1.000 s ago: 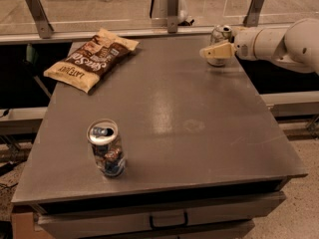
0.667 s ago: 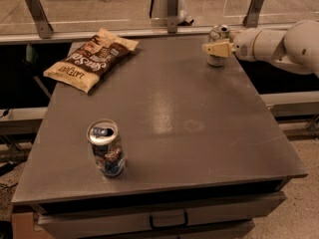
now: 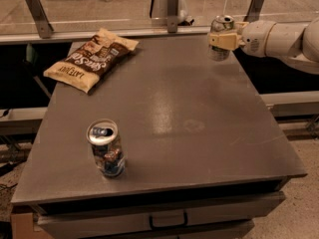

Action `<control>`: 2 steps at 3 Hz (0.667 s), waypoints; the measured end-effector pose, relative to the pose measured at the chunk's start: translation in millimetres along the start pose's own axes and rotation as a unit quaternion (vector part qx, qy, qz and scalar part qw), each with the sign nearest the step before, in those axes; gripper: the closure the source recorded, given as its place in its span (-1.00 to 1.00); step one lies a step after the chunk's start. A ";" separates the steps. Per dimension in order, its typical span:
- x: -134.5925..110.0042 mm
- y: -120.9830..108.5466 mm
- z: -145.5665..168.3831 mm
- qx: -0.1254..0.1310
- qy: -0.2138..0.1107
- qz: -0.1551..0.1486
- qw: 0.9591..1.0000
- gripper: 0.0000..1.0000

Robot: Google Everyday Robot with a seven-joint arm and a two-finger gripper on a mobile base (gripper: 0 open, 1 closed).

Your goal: Move 7up can near brown chip bag

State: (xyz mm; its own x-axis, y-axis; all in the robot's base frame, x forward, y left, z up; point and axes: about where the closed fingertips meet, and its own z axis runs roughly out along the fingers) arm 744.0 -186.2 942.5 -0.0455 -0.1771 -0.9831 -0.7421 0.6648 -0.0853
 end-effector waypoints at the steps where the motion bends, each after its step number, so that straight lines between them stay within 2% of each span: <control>1: 3.1 2.1 5.0 -0.003 0.002 0.002 1.000 1.00; 2: 3.1 2.1 5.0 -0.003 0.002 0.002 1.000 1.00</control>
Offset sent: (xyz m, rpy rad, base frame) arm 0.0013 0.0044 -0.0037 -0.0007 0.0066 0.0064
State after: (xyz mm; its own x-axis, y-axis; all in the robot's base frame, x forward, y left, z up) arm 745.7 -181.7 938.5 -0.0513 -0.1784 -0.9826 -0.7464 0.6606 -0.0809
